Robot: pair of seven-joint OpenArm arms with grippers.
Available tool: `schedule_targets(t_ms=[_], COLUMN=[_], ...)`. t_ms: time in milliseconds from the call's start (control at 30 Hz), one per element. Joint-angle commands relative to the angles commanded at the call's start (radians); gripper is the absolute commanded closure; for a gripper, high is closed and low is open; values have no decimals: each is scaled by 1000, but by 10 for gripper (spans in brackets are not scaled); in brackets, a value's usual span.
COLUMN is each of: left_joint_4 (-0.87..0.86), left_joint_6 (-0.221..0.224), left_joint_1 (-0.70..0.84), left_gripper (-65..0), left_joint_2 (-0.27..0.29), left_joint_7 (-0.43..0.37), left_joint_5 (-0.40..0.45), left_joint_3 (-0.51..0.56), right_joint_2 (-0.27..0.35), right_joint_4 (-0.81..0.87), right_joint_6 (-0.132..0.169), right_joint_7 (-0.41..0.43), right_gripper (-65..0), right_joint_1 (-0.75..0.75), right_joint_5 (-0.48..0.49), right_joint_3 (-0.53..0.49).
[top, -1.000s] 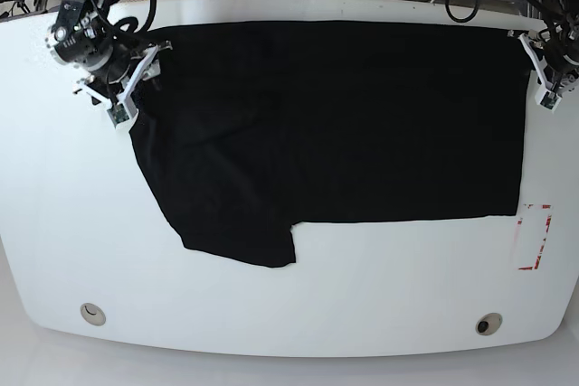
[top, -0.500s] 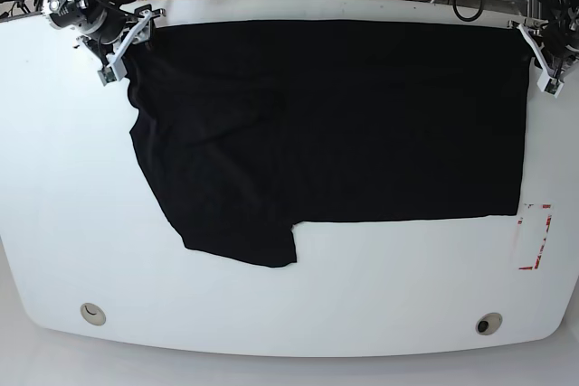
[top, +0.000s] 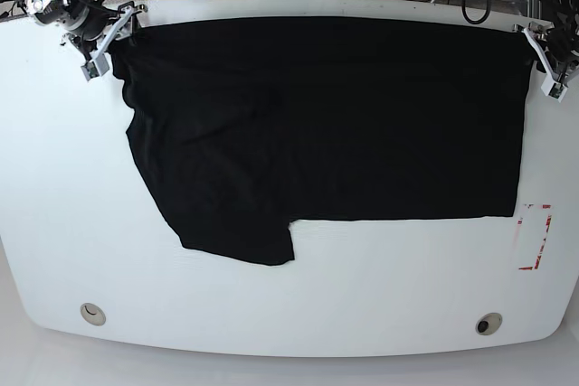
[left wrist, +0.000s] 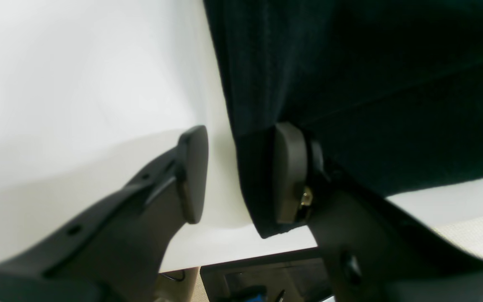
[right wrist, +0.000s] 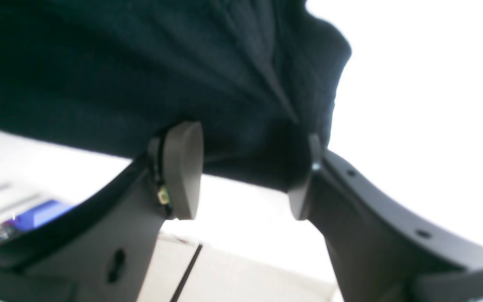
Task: Fold the T-shirt properly
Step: 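Pull the held shirt edge with the right gripper away from the left gripper, then release the edge and move both grippers to the shirt's hem corners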
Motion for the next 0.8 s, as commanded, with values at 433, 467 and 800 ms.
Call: schedule_targets(t_ms=[433, 467, 800], left_joint_4=[78, 89, 250], left_joint_6=[0, 0, 0], left_joint_1=[32, 29, -81], left_gripper=[-235, -235, -237], left_joint_2=[-3, -2, 0], left_joint_7=[15, 34, 226], left_joint_5=[-11, -11, -11], left_joint_3=[-60, -75, -143], right_joint_2=[-49, -49, -43], right_joint_4=[137, 153, 204], right_joint_6=[0, 0, 0], right_joint_7=[-2, -3, -5], right_gripper=[-298, -298, -298], right_joint_1=[-63, -60, -20], right_joint_5=[3, 3, 35], right_joint_3=[2, 2, 0])
